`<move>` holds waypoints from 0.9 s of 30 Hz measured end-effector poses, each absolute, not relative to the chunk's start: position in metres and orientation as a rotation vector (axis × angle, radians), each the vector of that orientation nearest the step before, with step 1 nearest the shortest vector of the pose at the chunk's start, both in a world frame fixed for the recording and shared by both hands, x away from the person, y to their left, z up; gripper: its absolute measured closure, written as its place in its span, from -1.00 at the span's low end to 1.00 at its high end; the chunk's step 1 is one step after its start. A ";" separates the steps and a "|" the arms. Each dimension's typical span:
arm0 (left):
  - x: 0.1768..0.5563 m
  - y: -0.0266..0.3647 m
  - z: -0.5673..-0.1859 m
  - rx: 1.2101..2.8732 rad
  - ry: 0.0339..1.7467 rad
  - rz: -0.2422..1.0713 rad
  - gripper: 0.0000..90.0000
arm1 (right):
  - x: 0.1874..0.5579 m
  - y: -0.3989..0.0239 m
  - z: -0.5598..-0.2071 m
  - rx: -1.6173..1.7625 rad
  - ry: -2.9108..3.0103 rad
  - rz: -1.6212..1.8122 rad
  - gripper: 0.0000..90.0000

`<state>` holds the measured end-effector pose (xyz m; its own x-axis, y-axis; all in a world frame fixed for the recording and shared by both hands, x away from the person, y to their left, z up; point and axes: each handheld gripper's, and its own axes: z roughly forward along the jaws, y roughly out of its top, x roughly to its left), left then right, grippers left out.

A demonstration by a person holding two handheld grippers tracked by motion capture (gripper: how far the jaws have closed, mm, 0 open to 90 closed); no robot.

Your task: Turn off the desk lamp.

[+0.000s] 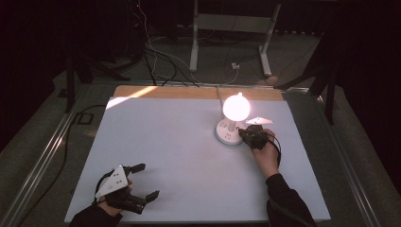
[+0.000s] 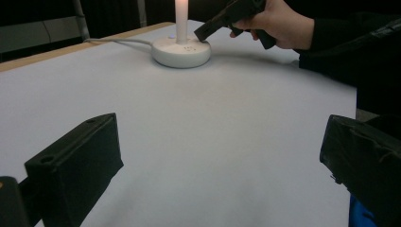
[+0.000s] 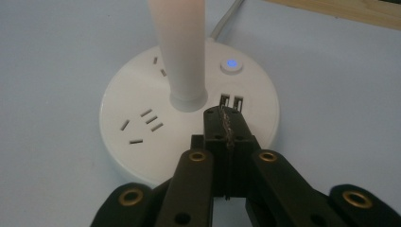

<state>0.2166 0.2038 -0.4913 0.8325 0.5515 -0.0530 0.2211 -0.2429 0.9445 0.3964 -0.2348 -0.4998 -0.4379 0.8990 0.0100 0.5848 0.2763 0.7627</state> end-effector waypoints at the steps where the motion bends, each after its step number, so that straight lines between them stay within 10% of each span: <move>1: 0.216 0.204 -0.491 1.823 0.587 0.346 -0.99 | 0.396 -0.235 -0.500 1.337 2.128 0.992 0.99; 27: 0.217 0.203 -0.492 1.825 0.586 0.343 -0.99 | 0.389 -0.238 -0.474 1.314 2.062 1.062 0.99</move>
<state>0.2169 0.2034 -0.4916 0.8339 0.5493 -0.0544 0.2221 -0.2437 0.9441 0.3887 -0.2378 -0.4738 -0.4299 0.9027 0.0165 0.5375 0.2412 0.8080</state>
